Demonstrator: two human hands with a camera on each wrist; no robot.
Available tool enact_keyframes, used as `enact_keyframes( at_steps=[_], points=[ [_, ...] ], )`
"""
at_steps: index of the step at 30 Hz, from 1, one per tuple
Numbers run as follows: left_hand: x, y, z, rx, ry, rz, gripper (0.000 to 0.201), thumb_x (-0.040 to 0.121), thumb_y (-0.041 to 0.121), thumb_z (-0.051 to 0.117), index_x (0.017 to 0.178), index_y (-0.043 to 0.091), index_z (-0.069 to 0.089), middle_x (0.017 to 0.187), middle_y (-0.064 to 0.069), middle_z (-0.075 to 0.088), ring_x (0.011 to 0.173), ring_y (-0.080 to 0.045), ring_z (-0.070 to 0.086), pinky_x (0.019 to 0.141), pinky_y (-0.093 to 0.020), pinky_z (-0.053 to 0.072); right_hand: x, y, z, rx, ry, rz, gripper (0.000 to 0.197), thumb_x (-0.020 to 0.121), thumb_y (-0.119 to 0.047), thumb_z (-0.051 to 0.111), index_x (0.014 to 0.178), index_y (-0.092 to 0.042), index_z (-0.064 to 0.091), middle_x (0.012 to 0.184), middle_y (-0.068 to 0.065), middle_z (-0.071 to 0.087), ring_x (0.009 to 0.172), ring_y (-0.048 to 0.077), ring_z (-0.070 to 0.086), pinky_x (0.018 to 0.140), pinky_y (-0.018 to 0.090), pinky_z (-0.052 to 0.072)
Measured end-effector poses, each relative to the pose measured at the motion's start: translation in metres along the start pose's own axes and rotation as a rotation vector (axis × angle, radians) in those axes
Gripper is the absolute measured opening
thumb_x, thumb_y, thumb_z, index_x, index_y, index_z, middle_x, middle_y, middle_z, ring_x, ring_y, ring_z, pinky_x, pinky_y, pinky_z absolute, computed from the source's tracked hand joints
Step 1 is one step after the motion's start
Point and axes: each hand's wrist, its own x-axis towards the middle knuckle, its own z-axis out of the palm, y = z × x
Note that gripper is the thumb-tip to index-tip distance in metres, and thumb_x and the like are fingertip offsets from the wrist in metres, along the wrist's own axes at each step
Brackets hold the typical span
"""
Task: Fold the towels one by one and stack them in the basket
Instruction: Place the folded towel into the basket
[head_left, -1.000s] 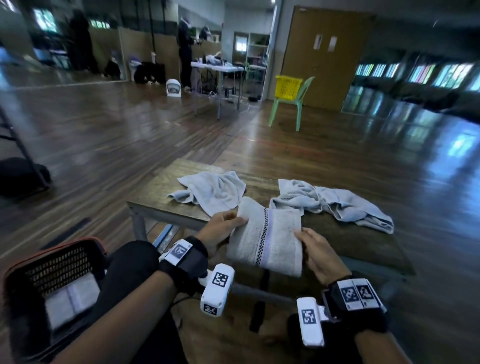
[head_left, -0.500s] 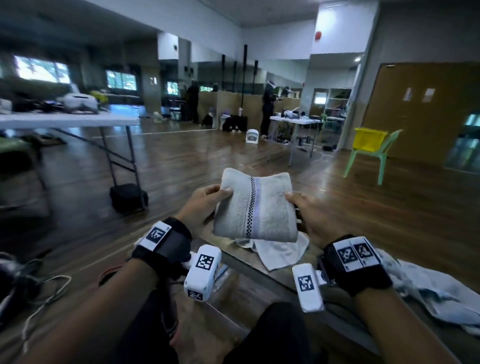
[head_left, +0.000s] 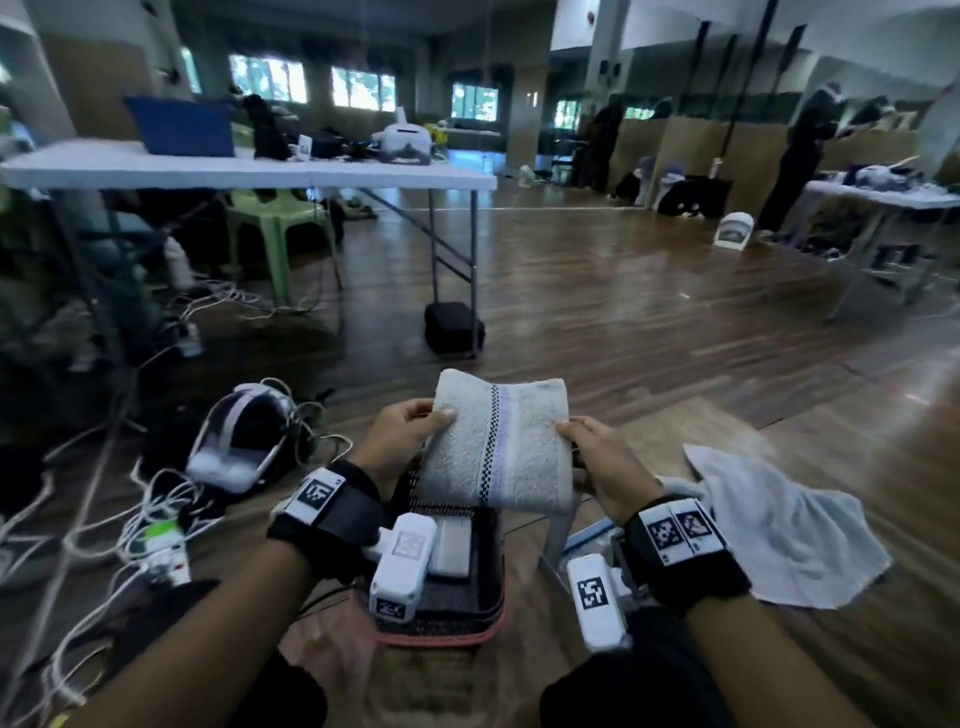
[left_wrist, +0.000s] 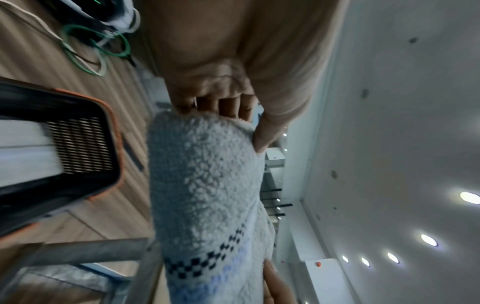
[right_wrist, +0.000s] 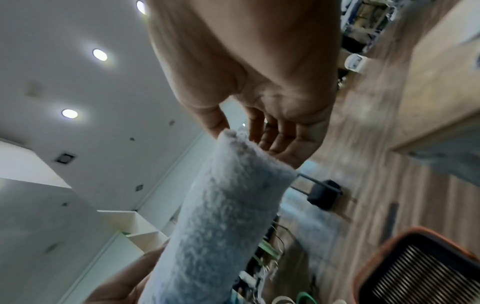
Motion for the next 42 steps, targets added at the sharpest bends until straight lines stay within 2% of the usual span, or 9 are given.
enact_keyframes(
  at_steps=[6, 11, 13, 16, 20, 27, 32, 39, 42],
  points=[
    [0.043, -0.101, -0.042, 0.052, 0.110, -0.315, 0.004, 0.090, 0.007, 0.057, 0.089, 0.009, 0.060, 0.077, -0.003, 0.060, 0.055, -0.008, 0.056, 0.042, -0.011, 0.043, 0.069, 0.098, 0.058, -0.110, -0.075, 0.266, 0.011, 0.089, -0.024, 0.052, 0.083, -0.014, 0.053, 0.083, 0.008, 0.056, 0.075, 0.023, 0.054, 0.060, 0.028, 0.042],
    [0.119, -0.242, -0.080, 0.261, 0.134, -0.577, 0.023, 0.055, 0.036, 0.072, 0.060, 0.013, 0.069, 0.076, -0.014, 0.065, 0.075, -0.025, 0.060, 0.077, -0.045, 0.054, 0.140, 0.215, 0.097, -0.288, -0.136, 0.500, 0.025, 0.075, -0.031, 0.052, 0.075, -0.006, 0.052, 0.084, 0.016, 0.057, 0.081, 0.028, 0.055, 0.076, 0.046, 0.047],
    [0.140, -0.268, -0.081, 0.351, 0.140, -0.623, 0.028, 0.071, 0.023, 0.067, 0.045, 0.012, 0.062, 0.060, -0.007, 0.061, 0.066, -0.022, 0.056, 0.069, -0.037, 0.052, 0.168, 0.246, 0.108, -0.361, -0.120, 0.568, 0.024, 0.079, -0.029, 0.051, 0.081, -0.006, 0.060, 0.100, 0.020, 0.065, 0.095, 0.034, 0.060, 0.085, 0.044, 0.048],
    [0.169, -0.291, -0.076, 0.504, 0.099, -0.657, 0.024, 0.085, 0.013, 0.058, 0.061, 0.009, 0.060, 0.068, -0.007, 0.058, 0.066, -0.021, 0.053, 0.059, -0.024, 0.038, 0.206, 0.279, 0.118, -0.442, -0.111, 0.643, 0.026, 0.088, -0.022, 0.046, 0.097, -0.002, 0.060, 0.102, 0.018, 0.059, 0.099, 0.032, 0.056, 0.086, 0.036, 0.044],
    [0.213, -0.345, -0.076, 0.556, 0.076, -0.679, 0.023, 0.087, 0.012, 0.054, 0.099, -0.004, 0.066, 0.102, -0.019, 0.067, 0.095, -0.031, 0.063, 0.069, -0.024, 0.039, 0.254, 0.326, 0.125, -0.482, -0.070, 0.624, 0.019, 0.090, -0.017, 0.044, 0.086, -0.004, 0.057, 0.090, 0.013, 0.055, 0.085, 0.025, 0.050, 0.072, 0.027, 0.035],
    [0.287, -0.406, -0.080, 0.509, 0.229, -0.664, 0.027, 0.087, 0.009, 0.054, 0.112, 0.000, 0.061, 0.114, -0.015, 0.065, 0.105, -0.031, 0.061, 0.084, -0.030, 0.047, 0.334, 0.382, 0.149, -0.387, 0.099, 0.571, 0.029, 0.089, -0.011, 0.046, 0.109, 0.004, 0.061, 0.097, 0.012, 0.057, 0.087, 0.020, 0.049, 0.071, 0.022, 0.032],
    [0.317, -0.437, -0.078, 0.564, 0.182, -0.602, 0.032, 0.088, 0.005, 0.050, 0.119, 0.000, 0.056, 0.118, -0.016, 0.063, 0.109, -0.030, 0.059, 0.088, -0.029, 0.045, 0.364, 0.411, 0.158, -0.382, 0.164, 0.558, 0.024, 0.089, -0.011, 0.044, 0.101, 0.003, 0.060, 0.088, 0.011, 0.052, 0.079, 0.021, 0.048, 0.054, 0.028, 0.029],
    [0.317, -0.473, -0.084, 0.574, 0.237, -0.581, 0.033, 0.089, 0.005, 0.049, 0.121, 0.000, 0.054, 0.119, -0.016, 0.062, 0.108, -0.030, 0.059, 0.086, -0.025, 0.044, 0.368, 0.435, 0.163, -0.385, 0.210, 0.551, 0.027, 0.090, -0.016, 0.045, 0.108, 0.000, 0.057, 0.094, 0.009, 0.053, 0.084, 0.021, 0.049, 0.068, 0.023, 0.034],
    [0.316, -0.477, -0.083, 0.539, 0.276, -0.565, 0.031, 0.090, 0.006, 0.048, 0.120, 0.002, 0.054, 0.119, -0.015, 0.061, 0.108, -0.029, 0.058, 0.084, -0.023, 0.042, 0.365, 0.433, 0.162, -0.390, 0.222, 0.524, 0.025, 0.089, -0.017, 0.045, 0.105, -0.001, 0.058, 0.091, 0.007, 0.054, 0.081, 0.020, 0.050, 0.051, 0.023, 0.034]
  ],
)
